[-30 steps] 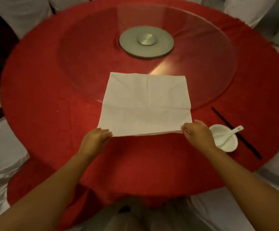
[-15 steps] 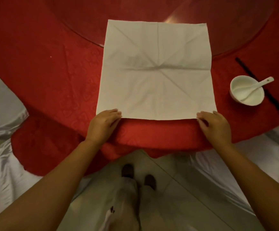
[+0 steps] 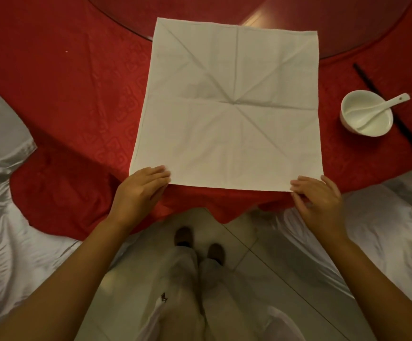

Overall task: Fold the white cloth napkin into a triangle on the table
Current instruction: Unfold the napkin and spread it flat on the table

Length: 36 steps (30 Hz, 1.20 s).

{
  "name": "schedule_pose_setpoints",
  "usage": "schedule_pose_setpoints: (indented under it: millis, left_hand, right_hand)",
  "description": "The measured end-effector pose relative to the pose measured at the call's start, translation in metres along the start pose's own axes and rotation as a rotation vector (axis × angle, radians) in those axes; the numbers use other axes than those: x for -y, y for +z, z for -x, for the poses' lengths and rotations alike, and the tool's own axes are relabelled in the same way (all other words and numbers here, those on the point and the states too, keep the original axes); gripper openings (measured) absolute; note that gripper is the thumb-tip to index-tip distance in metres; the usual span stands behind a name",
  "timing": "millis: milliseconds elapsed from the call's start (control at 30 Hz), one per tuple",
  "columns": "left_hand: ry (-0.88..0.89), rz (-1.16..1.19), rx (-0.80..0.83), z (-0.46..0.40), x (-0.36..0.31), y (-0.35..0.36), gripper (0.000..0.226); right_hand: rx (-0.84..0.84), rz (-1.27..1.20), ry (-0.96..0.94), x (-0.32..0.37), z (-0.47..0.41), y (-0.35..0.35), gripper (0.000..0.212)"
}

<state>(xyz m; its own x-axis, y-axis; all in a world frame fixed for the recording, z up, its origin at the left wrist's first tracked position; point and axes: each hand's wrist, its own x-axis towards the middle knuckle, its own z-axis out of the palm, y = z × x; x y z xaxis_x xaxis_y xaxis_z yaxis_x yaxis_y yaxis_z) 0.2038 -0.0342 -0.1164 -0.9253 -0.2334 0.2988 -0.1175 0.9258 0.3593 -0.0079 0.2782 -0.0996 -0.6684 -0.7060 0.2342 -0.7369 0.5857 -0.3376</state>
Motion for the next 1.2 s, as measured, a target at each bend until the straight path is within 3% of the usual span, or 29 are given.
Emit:
schedule_pose_setpoints:
  millis: [167, 267, 400, 567, 900, 1100, 1200]
  left_hand:
    - [-0.104, -0.03, -0.017, -0.005, -0.02, -0.005, 0.049]
    - [-0.244, -0.014, -0.059, -0.05, -0.055, 0.011, 0.055]
    - [-0.316, -0.123, 0.078, -0.109, -0.088, 0.049, 0.058]
    - [-0.364, -0.197, 0.267, -0.099, -0.08, 0.088, 0.062]
    - [-0.433, -0.194, 0.263, -0.076, -0.022, 0.062, 0.065]
    - [-0.578, -0.25, 0.286, -0.063, 0.015, 0.03, 0.071]
    - [-0.611, -0.267, 0.242, -0.072, 0.011, 0.025, 0.073]
  right_hand:
    - [-0.018, 0.002, 0.113, 0.023, -0.001, 0.002, 0.046]
    - [0.04, 0.044, 0.212, 0.059, -0.032, 0.018, 0.056]
    - [0.124, 0.154, 0.263, 0.089, -0.073, 0.052, 0.06]
    - [0.279, 0.212, 0.269, 0.065, -0.067, 0.072, 0.058]
    - [0.283, 0.266, 0.303, -0.02, -0.042, 0.033, 0.065]
    - [0.319, 0.269, 0.346, -0.028, -0.044, 0.024, 0.067]
    - [0.251, 0.253, 0.367, -0.013, -0.06, 0.021, 0.068]
